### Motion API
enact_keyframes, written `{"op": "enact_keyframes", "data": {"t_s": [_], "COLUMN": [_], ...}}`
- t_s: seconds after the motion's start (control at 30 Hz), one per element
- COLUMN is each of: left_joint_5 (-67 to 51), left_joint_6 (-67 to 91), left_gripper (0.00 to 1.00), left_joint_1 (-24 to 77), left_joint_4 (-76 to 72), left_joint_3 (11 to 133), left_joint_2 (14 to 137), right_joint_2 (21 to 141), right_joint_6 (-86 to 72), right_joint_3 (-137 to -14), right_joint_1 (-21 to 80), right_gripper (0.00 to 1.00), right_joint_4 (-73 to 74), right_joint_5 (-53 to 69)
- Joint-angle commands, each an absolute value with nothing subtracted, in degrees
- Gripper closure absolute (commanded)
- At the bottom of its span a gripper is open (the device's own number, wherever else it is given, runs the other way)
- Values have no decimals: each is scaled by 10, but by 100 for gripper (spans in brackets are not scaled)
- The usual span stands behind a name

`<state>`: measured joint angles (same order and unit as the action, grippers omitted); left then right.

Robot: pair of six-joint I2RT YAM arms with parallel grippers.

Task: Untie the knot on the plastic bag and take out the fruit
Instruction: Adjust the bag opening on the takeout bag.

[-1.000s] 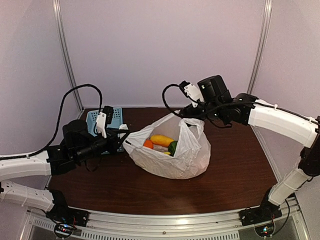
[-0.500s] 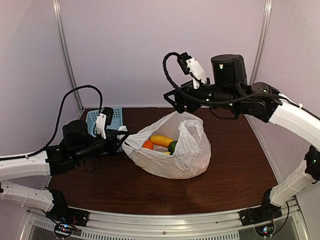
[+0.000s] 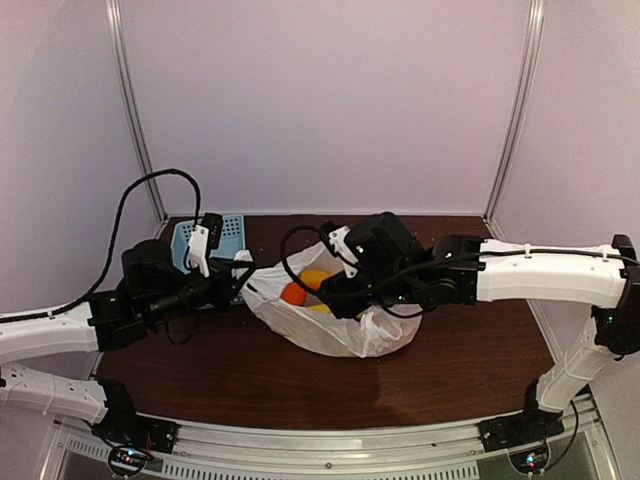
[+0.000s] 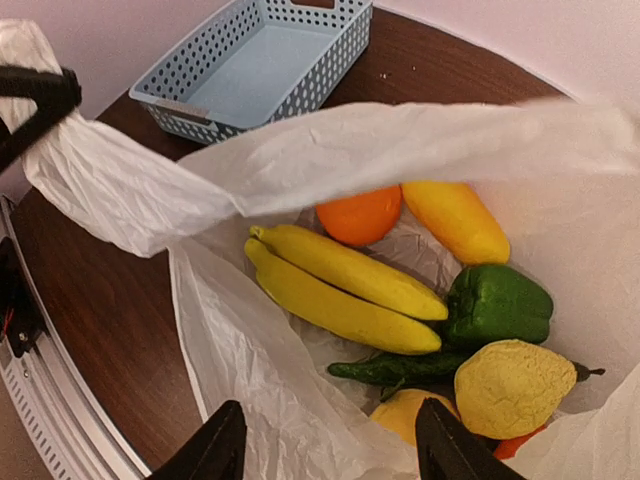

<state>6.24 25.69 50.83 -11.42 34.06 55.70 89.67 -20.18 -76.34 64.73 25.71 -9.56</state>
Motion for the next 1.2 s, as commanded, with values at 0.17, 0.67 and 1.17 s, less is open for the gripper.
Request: {"op": "enact_keyframes", "data": {"t_s": [0.17, 0.67, 1.17], "left_joint_5": [61, 51, 54], "left_joint_6": [291, 309, 315], "left_gripper": [100, 100, 100], "left_joint_1": [504, 504, 504], "left_joint_4": [-101, -102, -105], "left_joint_3": [292, 247, 233], "left_joint_2": [526, 490, 471], "right_joint_2": [906, 852, 998], "right_joint_6": [-323, -320, -302], "right_joint_3": [-640, -660, -787], "right_joint_1": [713, 756, 683], "right_gripper": [18, 18, 34], "right_joint_4": [275, 278, 222], "right_joint_5": [-150, -164, -249]}}
